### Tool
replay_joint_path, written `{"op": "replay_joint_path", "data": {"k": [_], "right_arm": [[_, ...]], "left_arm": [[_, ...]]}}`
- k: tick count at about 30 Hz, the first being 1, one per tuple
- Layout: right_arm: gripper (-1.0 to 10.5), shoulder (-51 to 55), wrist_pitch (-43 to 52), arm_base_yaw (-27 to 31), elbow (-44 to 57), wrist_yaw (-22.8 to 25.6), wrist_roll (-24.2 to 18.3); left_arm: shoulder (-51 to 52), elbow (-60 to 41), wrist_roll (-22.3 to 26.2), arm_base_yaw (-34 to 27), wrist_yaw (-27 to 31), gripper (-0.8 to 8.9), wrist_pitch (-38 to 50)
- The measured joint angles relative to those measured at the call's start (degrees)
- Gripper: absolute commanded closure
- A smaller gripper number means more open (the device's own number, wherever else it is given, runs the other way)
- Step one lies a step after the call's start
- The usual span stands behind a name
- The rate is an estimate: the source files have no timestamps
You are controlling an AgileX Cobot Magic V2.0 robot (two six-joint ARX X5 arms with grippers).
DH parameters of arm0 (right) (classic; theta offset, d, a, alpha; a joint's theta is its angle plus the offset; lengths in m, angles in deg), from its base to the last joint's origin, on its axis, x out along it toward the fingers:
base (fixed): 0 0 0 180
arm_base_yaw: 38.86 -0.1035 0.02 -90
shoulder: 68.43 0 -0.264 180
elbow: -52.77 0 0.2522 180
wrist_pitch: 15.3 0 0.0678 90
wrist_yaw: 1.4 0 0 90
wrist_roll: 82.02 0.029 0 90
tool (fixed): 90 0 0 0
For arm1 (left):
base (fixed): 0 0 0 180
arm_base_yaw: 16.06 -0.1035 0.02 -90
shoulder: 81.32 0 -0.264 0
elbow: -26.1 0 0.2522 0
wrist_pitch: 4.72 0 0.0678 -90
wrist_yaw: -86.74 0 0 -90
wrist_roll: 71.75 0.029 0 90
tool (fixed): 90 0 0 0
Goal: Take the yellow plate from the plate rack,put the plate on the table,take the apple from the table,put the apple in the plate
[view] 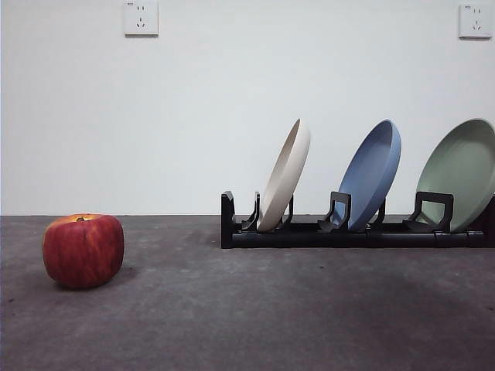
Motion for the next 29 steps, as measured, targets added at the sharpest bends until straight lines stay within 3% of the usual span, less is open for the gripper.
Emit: {"op": "replay_joint_path", "data": {"k": [8, 29], "right_arm": [[9.6, -3.8, -0.1, 0.0, -0.1, -2.8, -1.1], [9.6, -3.8, 0.0, 0.0, -1.7, -3.8, -1.1]], "left_arm": [[-2.3, 0.0, -0.2, 0.0, -2.1, 8.21, 5.1], [-2.3, 1.1, -0.2, 0.0, -2.5, 8.21, 3.1]]}}
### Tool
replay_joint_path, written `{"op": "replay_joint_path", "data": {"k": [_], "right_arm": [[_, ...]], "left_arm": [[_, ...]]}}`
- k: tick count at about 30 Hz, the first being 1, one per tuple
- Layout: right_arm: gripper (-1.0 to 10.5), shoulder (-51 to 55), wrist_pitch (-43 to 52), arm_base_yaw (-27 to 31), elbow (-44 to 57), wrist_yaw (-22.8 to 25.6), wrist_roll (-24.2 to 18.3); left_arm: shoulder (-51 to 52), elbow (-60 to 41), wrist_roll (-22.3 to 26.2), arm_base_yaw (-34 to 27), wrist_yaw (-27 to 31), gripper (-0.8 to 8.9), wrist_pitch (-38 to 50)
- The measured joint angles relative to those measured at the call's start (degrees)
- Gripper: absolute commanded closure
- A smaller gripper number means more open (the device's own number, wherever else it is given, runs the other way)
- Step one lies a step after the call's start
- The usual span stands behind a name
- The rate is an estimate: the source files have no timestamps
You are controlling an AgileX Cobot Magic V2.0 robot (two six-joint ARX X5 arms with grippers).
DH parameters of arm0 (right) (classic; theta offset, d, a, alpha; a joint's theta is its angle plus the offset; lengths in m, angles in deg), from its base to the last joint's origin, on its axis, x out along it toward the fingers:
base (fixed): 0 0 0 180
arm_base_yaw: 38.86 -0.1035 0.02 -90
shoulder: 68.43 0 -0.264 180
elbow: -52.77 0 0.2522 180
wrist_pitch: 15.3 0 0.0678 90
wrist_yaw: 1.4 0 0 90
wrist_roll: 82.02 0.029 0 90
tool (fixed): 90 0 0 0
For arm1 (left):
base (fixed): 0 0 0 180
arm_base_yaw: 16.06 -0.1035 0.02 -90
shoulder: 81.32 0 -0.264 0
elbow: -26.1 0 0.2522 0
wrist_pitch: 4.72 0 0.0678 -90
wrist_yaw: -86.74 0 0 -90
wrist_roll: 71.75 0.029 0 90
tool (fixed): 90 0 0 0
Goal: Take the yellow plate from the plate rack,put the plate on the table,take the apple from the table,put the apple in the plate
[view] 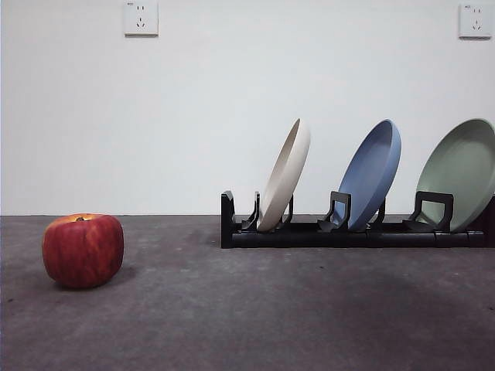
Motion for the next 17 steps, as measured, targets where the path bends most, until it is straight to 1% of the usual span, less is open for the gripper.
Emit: {"op": "replay_joint_path", "data": {"k": [5, 9, 13, 17], "right_arm": [[9.6, -0.3, -0.1, 0.0, -3.0, -0.1, 0.0], [9.6, -2.0, -0.9, 0.0, -7.2, -0.1, 0.0], [9.6, -5.2, -4.5, 0.0, -12.5, -0.5, -1.3], [9.6, -8.8, -9.0, 0.0, -18.5, -1.6, -3.3]], "left_arm": [[-0.4, 4.6, 0.0, 0.0, 0.0, 8.21, -2.5], [-1.8, 8.7, 0.0, 0.0, -0.5, 8.21, -4.1], [-3.8, 13.0, 0.0, 0.0, -1.3, 8.21, -6.8], [-5.9, 17.1, 0.0, 0.0, -4.3, 8.21, -9.4]]}}
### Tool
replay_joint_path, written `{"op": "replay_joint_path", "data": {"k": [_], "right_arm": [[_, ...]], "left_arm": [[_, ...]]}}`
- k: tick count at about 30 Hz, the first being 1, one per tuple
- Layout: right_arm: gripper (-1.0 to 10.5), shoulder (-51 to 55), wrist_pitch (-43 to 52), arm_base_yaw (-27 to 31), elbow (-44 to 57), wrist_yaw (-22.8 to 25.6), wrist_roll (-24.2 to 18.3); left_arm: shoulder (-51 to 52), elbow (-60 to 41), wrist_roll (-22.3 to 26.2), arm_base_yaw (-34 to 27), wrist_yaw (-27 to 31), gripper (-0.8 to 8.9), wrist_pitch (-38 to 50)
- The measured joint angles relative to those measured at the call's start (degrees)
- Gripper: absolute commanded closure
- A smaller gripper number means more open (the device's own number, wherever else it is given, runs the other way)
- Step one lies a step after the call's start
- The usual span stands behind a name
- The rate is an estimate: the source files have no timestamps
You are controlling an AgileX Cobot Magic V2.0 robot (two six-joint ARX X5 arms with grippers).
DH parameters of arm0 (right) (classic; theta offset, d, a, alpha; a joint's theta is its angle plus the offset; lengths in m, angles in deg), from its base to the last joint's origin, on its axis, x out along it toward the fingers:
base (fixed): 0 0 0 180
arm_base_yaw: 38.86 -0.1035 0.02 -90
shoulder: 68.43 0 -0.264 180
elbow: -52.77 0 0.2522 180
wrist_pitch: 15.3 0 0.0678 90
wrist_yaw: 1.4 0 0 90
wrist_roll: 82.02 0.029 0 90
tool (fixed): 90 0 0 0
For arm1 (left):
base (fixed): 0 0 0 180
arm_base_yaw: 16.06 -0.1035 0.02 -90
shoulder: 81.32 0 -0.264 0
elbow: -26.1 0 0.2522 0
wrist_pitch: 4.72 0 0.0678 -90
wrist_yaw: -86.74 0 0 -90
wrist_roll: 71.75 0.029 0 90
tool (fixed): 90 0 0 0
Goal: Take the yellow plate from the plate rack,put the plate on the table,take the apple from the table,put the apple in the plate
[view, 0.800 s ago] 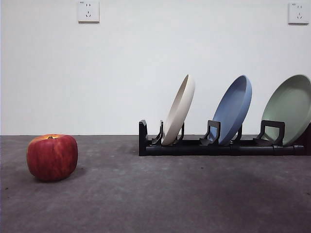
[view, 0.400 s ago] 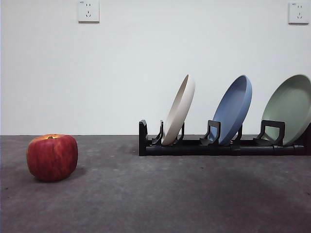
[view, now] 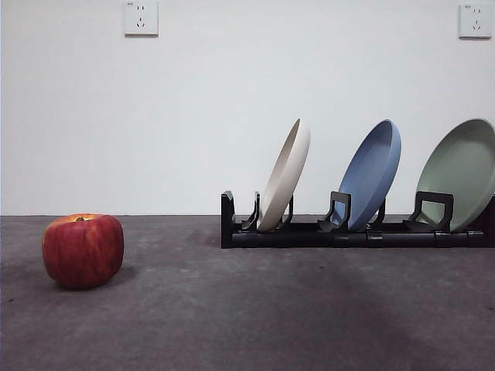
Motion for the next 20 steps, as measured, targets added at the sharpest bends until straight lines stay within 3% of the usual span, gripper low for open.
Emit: {"op": "replay_joint_path", "data": {"k": [12, 15, 19, 20], "right_arm": [[9.4, -8.2, -13.2, 0.0, -11.2, -1.5, -6.2], [8.5, -9.4, -14.8, 0.0, -12.7, -1.5, -7.0], [5.2, -10.3, -15.4, 0.0, -14.0, -3.0, -7.3], [4.7, -10.4, -15.3, 0.0, -14.1, -3.6, -7.2]], "left_arm": [[-7.6, 10.8, 2.0, 0.0, -9.0, 8.07, -10.3], [-9.0, 13.5, 2.4, 0.0, -10.6, 6.65, -12.4], [-10.6, 16.5, 2.6, 0.0, -11.1, 3.3, -14.2], [-10.9, 17.0, 2.7, 0.0, -11.1, 2.98, -14.4]]}}
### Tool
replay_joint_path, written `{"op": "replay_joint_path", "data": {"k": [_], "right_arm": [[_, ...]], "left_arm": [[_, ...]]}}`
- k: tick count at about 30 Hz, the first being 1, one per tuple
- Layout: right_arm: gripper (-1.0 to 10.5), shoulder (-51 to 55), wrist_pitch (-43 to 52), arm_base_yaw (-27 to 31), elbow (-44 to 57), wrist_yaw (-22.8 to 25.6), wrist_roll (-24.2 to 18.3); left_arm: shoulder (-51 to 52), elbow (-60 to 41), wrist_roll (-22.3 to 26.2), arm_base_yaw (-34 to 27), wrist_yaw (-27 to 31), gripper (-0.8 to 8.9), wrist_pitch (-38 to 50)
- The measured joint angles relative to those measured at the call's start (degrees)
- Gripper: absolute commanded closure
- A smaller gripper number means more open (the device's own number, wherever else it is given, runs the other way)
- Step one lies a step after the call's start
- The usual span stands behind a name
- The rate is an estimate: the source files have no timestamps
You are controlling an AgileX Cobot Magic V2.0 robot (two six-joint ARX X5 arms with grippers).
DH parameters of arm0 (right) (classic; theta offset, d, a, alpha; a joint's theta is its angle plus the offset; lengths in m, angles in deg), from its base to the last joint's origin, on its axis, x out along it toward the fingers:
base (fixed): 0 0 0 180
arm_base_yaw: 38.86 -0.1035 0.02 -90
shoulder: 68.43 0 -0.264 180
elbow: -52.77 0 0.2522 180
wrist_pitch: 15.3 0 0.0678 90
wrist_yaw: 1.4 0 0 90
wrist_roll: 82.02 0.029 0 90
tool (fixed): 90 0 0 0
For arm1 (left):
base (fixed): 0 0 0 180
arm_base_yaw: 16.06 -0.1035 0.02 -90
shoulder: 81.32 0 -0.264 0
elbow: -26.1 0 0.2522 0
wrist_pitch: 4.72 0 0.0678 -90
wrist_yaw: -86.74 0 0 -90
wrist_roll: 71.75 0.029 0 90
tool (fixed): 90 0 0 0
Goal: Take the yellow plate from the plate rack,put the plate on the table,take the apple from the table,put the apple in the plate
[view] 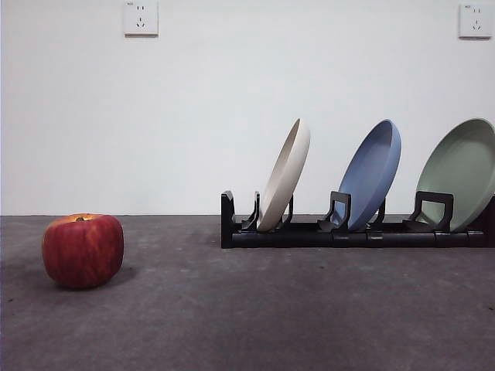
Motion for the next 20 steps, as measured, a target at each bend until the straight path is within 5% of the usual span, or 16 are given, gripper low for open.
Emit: {"op": "replay_joint_path", "data": {"k": [20], "right_arm": [[4.3, -1.1, -1.4, 0.0, -0.4, -2.8, 0.0]], "left_arm": [[-2.0, 2.3, 0.4, 0.0, -4.2, 2.78, -3.5]]}}
